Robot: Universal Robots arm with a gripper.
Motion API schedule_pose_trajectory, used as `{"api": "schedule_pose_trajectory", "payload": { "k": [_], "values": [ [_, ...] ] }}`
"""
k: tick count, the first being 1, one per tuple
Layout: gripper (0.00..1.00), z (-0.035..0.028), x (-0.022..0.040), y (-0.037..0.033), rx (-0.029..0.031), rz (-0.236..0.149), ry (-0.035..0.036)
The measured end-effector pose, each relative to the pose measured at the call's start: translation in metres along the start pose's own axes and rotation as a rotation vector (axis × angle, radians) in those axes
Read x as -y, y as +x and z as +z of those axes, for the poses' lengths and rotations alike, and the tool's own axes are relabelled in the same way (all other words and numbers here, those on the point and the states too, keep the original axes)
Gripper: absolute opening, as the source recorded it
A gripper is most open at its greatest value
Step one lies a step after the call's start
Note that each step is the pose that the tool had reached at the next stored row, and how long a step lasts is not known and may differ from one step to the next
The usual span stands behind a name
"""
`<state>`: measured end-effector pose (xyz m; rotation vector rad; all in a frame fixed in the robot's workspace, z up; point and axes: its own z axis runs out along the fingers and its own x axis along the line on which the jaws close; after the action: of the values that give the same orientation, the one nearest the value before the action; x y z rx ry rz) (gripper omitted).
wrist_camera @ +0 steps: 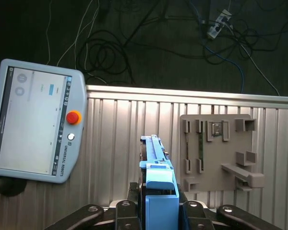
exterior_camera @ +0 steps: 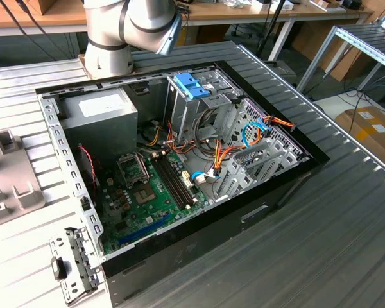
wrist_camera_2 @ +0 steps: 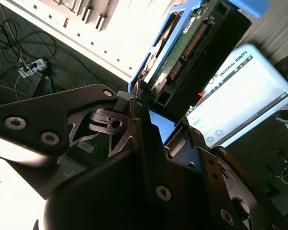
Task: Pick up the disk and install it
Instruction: 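Pick up the disk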
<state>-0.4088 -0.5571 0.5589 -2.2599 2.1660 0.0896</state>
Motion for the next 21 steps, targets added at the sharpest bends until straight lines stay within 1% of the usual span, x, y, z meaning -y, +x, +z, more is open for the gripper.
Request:
{"api": "schedule_pose_trajectory", "payload": {
  "k": [21],
  "values": [
    [0.37, -0.0005, 0.0008, 0.0118, 0.0, 0.0, 0.0]
  ]
}}
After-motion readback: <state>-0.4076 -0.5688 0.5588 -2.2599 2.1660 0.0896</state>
